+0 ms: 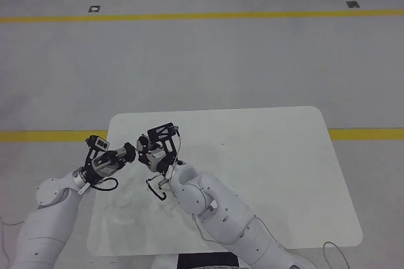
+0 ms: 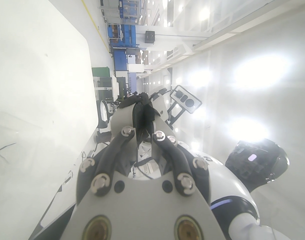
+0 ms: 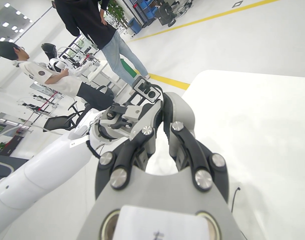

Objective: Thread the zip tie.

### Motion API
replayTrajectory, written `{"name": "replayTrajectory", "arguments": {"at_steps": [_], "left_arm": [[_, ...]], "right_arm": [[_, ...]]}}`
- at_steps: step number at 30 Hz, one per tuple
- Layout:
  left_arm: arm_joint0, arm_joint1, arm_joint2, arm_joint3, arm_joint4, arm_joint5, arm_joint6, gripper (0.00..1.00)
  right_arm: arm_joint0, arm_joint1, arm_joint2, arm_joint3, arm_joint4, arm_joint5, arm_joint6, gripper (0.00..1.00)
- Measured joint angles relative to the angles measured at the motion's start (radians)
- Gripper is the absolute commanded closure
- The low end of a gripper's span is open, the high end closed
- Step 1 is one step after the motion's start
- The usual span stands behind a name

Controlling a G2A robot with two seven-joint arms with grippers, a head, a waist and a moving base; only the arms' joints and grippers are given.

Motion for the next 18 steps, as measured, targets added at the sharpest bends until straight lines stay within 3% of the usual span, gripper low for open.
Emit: {"name": "replayTrajectory", "arguments": {"at_steps": [7,15,16,18], "left_arm": [[0.002,0.002,-0.002,-0.001,-0.008,0.002,0.002,1.00],[0.003,0.003,0.007,-0.003,-0.006,0.002,0.003,1.00],[0.003,0.003,0.007,-0.003,-0.006,0.002,0.003,1.00],[0.003,0.003,0.007,-0.001,-0.006,0.001,0.003,1.00]], "right_arm": [[-0.007,0.001,0.002,-0.004,-0.023,0.023,-0.014,1.00],[-0.010,0.000,-0.002,-0.002,-0.002,0.004,-0.013,1.00],[-0.008,0.000,-0.004,-0.001,0.001,0.001,-0.011,0.70],[-0.006,-0.001,-0.005,0.001,0.006,-0.001,-0.011,0.38]]}}
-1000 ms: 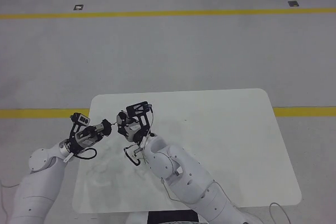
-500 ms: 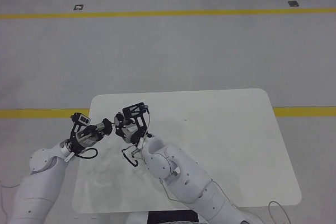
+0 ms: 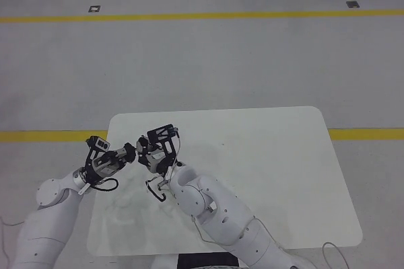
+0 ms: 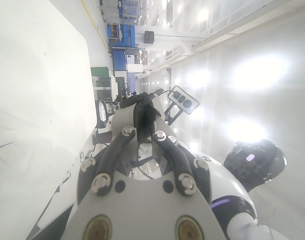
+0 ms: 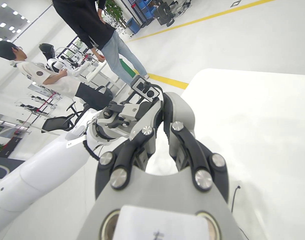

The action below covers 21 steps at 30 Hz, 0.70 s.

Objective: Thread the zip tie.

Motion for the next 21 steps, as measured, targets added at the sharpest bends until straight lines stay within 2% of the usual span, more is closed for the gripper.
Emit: {"name": "replayTrajectory", "arguments": {"at_steps": [1,3,7,9,17,21], "left_arm": [[0.000,0.000,0.000,0.001,0.000,-0.001,0.000,1.00],[0.000,0.001,0.000,0.003,-0.001,-0.001,0.001,1.00],[-0.001,0.002,0.000,0.004,-0.003,-0.003,0.002,1.00],[-0.002,0.002,0.000,0.005,-0.004,-0.003,0.001,1.00],[-0.004,0.003,0.003,0.008,-0.006,-0.004,0.001,1.00],[-0.005,0.004,0.004,0.010,-0.005,-0.005,0.003,1.00]], "right_arm": [[0.001,0.000,0.000,0.001,0.001,0.002,0.000,0.29],[0.001,-0.001,0.000,0.000,0.000,0.007,-0.001,0.25],[-0.003,0.001,0.004,-0.011,-0.006,0.017,-0.005,0.37],[-0.007,0.002,0.006,-0.017,-0.011,0.020,-0.005,0.50],[-0.026,0.010,0.026,-0.055,-0.034,0.031,-0.007,0.57],[-0.038,0.014,0.031,-0.079,-0.050,0.034,-0.006,0.64]]}}
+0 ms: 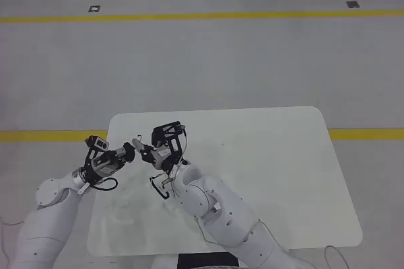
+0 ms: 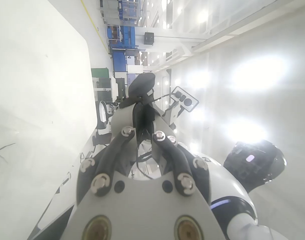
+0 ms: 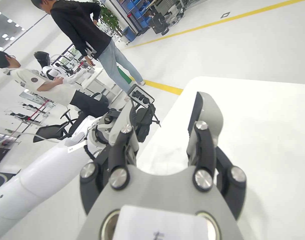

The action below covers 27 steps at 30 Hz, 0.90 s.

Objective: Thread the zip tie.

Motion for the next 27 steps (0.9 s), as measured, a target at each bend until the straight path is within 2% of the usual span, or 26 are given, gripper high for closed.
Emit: {"name": "replayTrajectory", "arguments": {"at_steps": [6,7,9,27], "left_arm": [[0.000,0.001,0.004,0.000,0.000,0.000,0.001,1.00],[0.001,0.001,0.005,-0.002,0.000,-0.001,0.001,1.00],[0.002,0.001,0.005,-0.003,0.000,-0.002,0.001,1.00],[0.004,0.004,0.011,-0.017,0.003,-0.001,0.008,1.00]], "right_arm": [[-0.009,0.003,0.001,-0.017,-0.010,0.002,0.003,0.79],[-0.010,0.003,0.001,-0.019,-0.010,0.003,0.003,0.84],[-0.010,0.003,0.000,-0.019,-0.008,0.004,0.003,1.00],[-0.005,0.005,-0.006,-0.009,-0.011,-0.008,0.010,1.00]]}}
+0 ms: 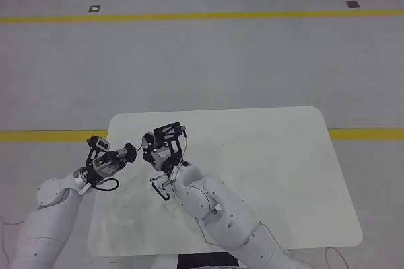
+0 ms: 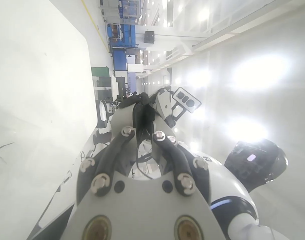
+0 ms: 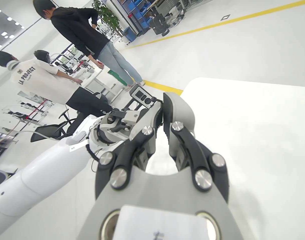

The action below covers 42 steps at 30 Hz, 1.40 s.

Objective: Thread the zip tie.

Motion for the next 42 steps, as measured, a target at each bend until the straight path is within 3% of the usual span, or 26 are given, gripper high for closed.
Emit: {"name": "replayTrajectory", "arguments": {"at_steps": [9,20,34,42], "left_arm": [[-0.001,0.002,0.002,-0.009,0.002,0.002,0.002,1.00],[-0.001,0.003,0.004,-0.008,-0.006,0.003,0.004,1.00],[-0.002,0.003,0.005,-0.004,-0.030,0.004,0.003,1.00],[0.002,0.004,0.003,-0.005,-0.034,0.002,0.006,1.00]], "right_arm": [[0.014,-0.005,-0.014,0.025,0.017,-0.006,-0.002,1.00],[-0.001,-0.008,-0.006,0.022,0.065,-0.017,-0.073,1.00],[0.014,-0.032,-0.043,0.101,0.162,0.018,-0.114,1.00],[0.016,-0.033,-0.033,0.096,0.160,0.019,-0.140,1.00]]}}
